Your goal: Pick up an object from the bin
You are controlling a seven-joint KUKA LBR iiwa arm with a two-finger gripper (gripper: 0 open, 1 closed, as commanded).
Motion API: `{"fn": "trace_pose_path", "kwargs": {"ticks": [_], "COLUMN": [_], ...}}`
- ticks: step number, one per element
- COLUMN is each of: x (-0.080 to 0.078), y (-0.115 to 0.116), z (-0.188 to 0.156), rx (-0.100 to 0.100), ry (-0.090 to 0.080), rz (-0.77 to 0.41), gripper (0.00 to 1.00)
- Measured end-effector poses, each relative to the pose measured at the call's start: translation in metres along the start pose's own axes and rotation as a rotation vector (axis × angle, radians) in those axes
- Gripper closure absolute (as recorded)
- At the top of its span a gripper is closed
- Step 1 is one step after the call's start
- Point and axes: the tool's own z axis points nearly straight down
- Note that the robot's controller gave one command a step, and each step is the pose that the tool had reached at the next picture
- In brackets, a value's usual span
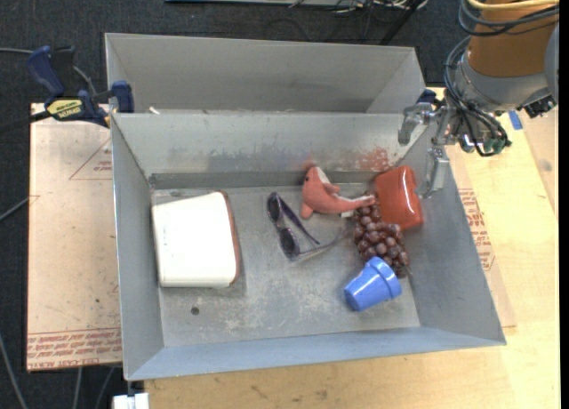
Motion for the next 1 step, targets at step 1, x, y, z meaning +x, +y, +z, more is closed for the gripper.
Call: {"fn": "trace_pose_path", "kwargs": {"ticks": [1], "x": [-0.0011], "y": [0.0004], "z": [-0.0057], "rx": [0.002], "ry": [-0.008], "rz": [-0.002], "gripper": [0.0]}}
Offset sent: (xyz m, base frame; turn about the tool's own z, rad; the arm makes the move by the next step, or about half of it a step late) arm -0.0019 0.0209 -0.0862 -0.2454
